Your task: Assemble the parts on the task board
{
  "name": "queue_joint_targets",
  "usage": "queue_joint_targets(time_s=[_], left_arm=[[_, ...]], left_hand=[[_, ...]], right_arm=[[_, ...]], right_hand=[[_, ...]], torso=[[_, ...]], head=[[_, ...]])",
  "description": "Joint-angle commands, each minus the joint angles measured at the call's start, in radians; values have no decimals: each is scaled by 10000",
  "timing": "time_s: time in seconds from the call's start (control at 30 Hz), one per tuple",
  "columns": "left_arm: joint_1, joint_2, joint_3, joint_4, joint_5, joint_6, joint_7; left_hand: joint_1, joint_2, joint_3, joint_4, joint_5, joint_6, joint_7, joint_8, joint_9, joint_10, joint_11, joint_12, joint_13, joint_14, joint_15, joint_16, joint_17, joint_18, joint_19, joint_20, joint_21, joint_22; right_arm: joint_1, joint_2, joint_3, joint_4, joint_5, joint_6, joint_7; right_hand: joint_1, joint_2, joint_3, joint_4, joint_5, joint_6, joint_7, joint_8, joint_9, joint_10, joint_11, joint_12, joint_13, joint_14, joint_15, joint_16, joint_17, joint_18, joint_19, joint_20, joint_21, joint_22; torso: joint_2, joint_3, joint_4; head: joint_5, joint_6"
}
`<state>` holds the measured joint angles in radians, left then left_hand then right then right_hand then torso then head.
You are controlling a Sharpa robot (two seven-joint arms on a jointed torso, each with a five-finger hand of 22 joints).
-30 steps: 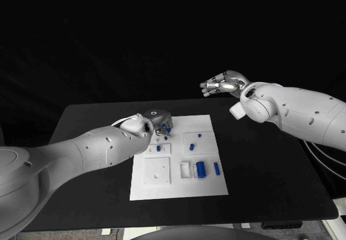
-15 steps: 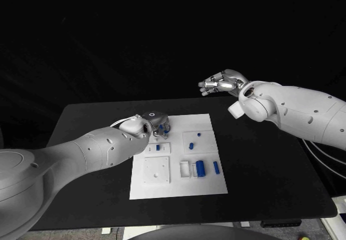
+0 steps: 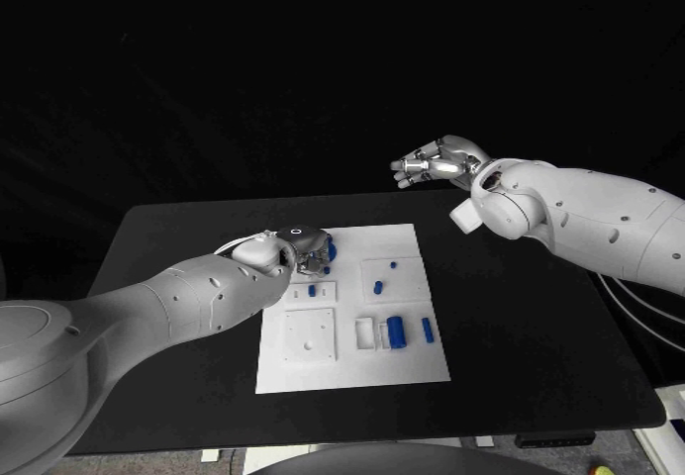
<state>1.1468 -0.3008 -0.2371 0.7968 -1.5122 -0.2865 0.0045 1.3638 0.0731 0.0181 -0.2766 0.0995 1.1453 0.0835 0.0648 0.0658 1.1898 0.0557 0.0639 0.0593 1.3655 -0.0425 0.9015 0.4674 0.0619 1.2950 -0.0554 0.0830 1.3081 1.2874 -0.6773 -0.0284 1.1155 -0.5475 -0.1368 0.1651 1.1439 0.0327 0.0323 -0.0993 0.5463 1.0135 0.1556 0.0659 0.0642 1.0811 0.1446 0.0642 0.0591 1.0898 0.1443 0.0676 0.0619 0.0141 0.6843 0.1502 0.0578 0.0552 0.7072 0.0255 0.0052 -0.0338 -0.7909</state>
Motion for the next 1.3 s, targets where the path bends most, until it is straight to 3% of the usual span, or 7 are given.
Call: queue_joint_targets(time_s=[0.03,0.37,0.6,0.73,0.93,1.3], left_arm=[[-47,48,4,-48,3,15,312],[-149,93,5,-201,333,-637,672],[-163,97,5,-206,475,-823,771],[-173,106,5,-216,520,-860,795],[-209,146,6,-284,564,-764,835],[-275,191,7,-375,606,-704,848]], left_hand=[[-1,108,59,-41,67,-144,-4,-34,-15,-89,-7,-66,-13,120,-4,-26,-36,164,72,18,7,165],[-115,-78,450,-27,73,-625,6,-39,-34,-341,26,-68,-18,441,-32,-169,-33,246,235,29,92,168],[-136,-218,526,-7,-4,-1314,-48,-40,-42,-409,39,-70,-19,540,-30,-203,-17,264,303,34,108,151],[-163,-221,528,35,-84,-1326,-16,-39,-41,-435,50,-68,-18,567,-23,-213,-10,267,321,39,100,139],[-232,-105,572,134,-87,-796,66,-20,-35,-434,60,-68,-18,571,-13,-214,25,262,326,47,64,126],[-236,-28,638,171,-63,-597,82,-29,-37,-310,48,-67,-18,569,-15,-201,56,254,328,39,41,135]], right_arm=[[0,-4,6,32,-70,20,59],[1,-8,6,59,-72,18,54],[2,-6,7,63,-76,27,49],[2,0,7,62,-78,34,47],[3,4,7,68,-80,34,43],[10,-2,7,82,-88,28,36]], right_hand=[[-19,-88,16,-62,37,-36,9,-39,-16,17,15,-49,-13,49,28,-40,-11,12,34,-8,-8,-1],[-19,-88,16,-62,37,-36,9,-39,-16,17,15,-49,-13,49,28,-40,-11,12,34,-8,-8,-1],[-19,-88,16,-62,37,-36,9,-39,-16,17,15,-49,-13,49,28,-40,-11,12,34,-8,-8,-1],[-29,-93,22,-63,52,-18,2,-36,-15,32,7,-48,-12,57,25,-40,-11,11,59,-10,-6,0],[-29,-93,22,-63,52,-18,2,-36,-15,32,7,-48,-12,57,25,-40,-11,11,59,-10,-6,0],[-29,-93,22,-63,52,-18,2,-36,-15,32,7,-48,-12,57,25,-40,-11,11,59,-10,-6,0]], torso=[[7,-4,0],[6,6,3],[2,14,13],[0,12,-1],[10,6,-17],[0,6,12]], head=[[-10,-2],[-33,-21],[-56,-28],[-56,-18],[-76,-7],[-116,-18]])
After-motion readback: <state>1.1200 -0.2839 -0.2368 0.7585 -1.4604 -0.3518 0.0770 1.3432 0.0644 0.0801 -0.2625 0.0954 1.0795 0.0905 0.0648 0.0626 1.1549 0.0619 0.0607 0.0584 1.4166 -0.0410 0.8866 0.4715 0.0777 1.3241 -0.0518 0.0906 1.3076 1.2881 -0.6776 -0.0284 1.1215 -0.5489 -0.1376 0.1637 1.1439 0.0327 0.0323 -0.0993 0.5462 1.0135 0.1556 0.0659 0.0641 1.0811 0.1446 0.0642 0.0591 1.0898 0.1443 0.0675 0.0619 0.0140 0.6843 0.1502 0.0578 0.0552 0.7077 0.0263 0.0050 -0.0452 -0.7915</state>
